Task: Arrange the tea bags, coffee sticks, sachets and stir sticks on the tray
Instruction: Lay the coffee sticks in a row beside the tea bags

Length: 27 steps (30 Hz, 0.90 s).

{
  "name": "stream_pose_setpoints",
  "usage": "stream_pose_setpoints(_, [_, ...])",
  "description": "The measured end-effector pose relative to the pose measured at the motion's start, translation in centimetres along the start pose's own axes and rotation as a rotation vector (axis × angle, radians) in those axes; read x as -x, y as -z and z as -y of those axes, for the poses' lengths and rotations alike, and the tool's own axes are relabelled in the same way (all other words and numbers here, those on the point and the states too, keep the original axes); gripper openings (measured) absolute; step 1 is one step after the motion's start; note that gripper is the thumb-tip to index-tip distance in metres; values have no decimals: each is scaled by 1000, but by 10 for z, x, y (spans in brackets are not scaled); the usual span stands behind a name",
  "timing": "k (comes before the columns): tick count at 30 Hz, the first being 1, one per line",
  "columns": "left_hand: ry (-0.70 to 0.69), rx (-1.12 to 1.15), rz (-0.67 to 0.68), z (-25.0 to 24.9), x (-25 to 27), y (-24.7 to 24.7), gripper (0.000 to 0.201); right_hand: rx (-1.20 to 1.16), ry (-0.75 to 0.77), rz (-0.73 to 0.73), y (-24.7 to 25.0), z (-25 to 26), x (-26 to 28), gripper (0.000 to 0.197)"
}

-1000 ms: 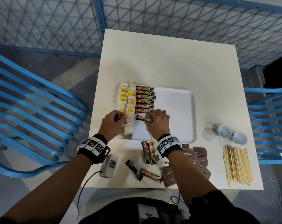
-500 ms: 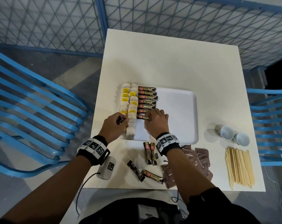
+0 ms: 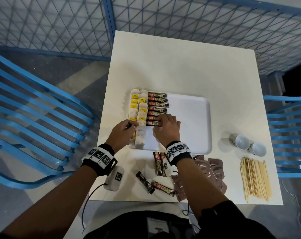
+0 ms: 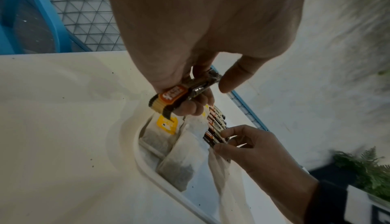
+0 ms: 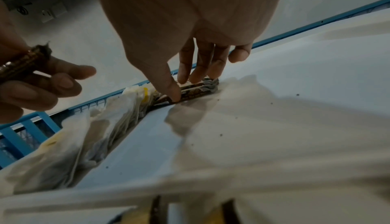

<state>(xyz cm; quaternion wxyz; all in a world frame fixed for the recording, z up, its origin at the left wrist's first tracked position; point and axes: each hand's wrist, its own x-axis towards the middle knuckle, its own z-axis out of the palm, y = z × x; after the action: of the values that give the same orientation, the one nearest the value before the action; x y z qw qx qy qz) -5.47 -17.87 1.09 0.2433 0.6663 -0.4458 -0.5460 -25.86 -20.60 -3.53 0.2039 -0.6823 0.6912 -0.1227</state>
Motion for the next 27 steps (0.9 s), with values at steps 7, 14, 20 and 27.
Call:
stream_pose_setpoints(7, [-40, 175, -12, -10, 0, -2, 25, -384, 59, -24, 11, 20, 12, 19])
stream_pose_setpoints(14, [-61, 351, -80, -19, -2, -5, 20, -782, -105, 377, 23, 55, 18, 25])
stream_pose_setpoints(20, [-24, 409, -125, -20, -1, -3, 31, -805, -91, 351, 26, 48, 24, 27])
stream_pose_setpoints(27, [20, 389, -99, -14, 2, -10, 11, -819, -102, 271, 18, 40, 21, 16])
